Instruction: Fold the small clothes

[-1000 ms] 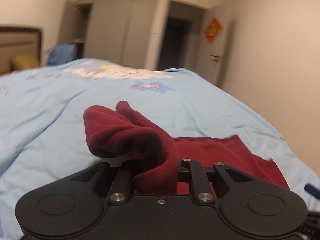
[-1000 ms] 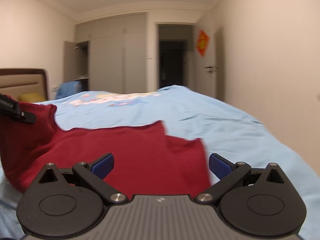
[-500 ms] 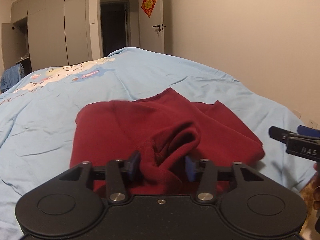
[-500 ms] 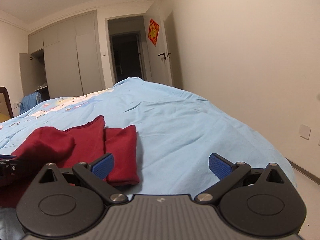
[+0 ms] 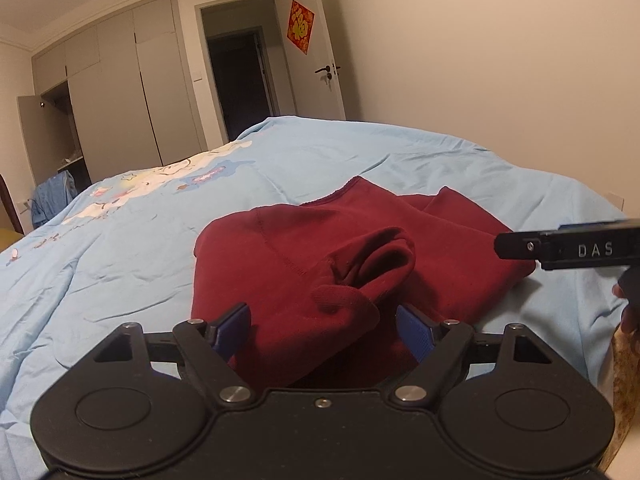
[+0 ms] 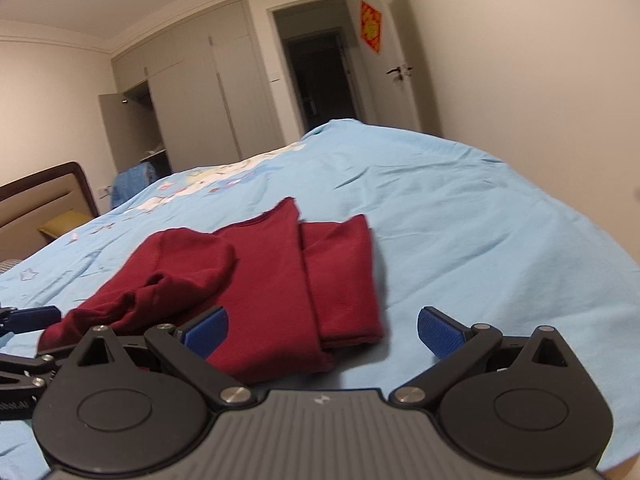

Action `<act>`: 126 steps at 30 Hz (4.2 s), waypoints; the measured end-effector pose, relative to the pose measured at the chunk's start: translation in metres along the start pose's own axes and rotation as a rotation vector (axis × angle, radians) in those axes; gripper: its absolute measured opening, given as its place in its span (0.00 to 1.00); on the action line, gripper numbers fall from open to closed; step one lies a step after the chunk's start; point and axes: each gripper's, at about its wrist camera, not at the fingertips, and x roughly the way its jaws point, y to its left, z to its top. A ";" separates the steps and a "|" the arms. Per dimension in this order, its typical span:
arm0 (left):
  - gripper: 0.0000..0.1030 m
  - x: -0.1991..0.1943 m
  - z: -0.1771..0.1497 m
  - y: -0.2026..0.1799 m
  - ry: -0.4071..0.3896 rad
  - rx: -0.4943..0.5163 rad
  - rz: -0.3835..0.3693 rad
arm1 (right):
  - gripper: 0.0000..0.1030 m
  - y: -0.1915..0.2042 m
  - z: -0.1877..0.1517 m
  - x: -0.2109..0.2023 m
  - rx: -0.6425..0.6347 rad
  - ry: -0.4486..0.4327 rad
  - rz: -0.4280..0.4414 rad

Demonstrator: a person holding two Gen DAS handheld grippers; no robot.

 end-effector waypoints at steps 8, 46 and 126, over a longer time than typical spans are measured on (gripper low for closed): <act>0.63 -0.004 -0.005 -0.001 -0.010 0.048 0.009 | 1.00 0.015 0.042 0.031 -0.015 0.061 0.270; 0.14 0.024 0.020 -0.021 -0.094 -0.054 -0.173 | 0.08 0.025 0.073 0.098 0.036 0.037 0.247; 0.99 0.106 0.009 0.076 0.182 -0.515 0.052 | 1.00 -0.011 -0.013 0.044 -0.009 0.009 -0.076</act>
